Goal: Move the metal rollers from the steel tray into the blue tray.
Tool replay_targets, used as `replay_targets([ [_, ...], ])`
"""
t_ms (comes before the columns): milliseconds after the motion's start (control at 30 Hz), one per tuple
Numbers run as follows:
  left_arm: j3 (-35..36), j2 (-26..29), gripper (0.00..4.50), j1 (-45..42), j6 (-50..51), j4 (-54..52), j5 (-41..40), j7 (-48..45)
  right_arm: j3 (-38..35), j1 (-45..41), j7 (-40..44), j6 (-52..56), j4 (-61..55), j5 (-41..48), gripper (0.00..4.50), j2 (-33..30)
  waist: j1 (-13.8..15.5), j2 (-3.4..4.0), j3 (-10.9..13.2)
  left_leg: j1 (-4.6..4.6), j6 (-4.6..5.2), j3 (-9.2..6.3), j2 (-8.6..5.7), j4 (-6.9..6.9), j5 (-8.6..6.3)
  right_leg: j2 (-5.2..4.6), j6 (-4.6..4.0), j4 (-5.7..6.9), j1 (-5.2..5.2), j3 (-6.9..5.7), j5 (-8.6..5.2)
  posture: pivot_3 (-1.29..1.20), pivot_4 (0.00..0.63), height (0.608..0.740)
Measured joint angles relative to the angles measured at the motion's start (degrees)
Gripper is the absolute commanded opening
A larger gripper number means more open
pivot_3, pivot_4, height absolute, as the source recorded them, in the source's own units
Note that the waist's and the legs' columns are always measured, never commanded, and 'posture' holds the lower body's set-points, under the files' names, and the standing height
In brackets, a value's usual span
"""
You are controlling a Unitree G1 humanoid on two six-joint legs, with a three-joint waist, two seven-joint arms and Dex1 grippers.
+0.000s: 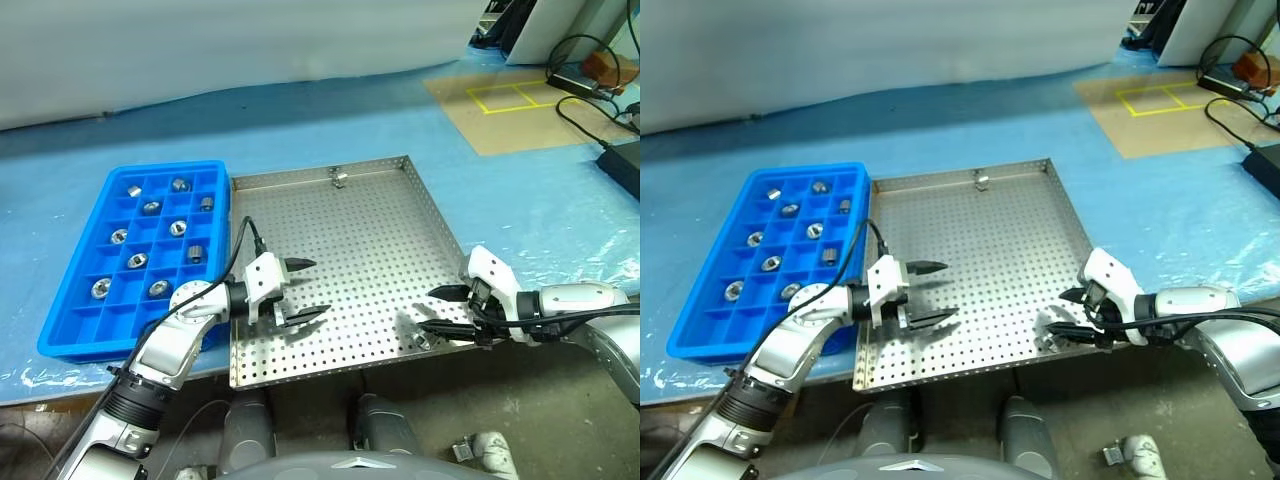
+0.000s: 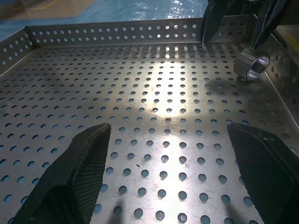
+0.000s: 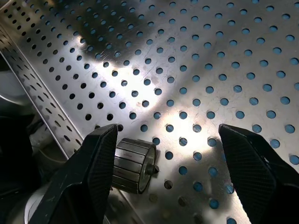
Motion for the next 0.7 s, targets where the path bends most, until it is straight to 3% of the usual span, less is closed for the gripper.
replay_targets([
  [600, 0.00, 0.04, 4.27, 0.00, 3.13, -2.58, -0.10, 0.46, 1.90, 2.35, 2.61, -1.75, -0.53, -1.38, 3.61, -0.46, -0.05, 0.00, 0.00, 0.00, -0.01, 0.00, 0.00, -0.02, 0.00, -0.01, 0.03, -0.01, -0.01, 0.01, -0.02, -0.21, 0.150, 0.740],
  [700, 0.00, 0.05, 4.27, -0.01, 3.60, -2.69, -0.10, 0.60, 1.87, 2.32, 2.83, -1.70, -0.52, -1.43, 3.03, -1.02, -0.03, 0.00, 0.00, 0.00, 0.00, 0.00, 0.00, -0.02, 0.00, -0.01, 0.03, -0.01, -0.01, 0.01, -0.02, -0.20, 0.150, 0.740],
])
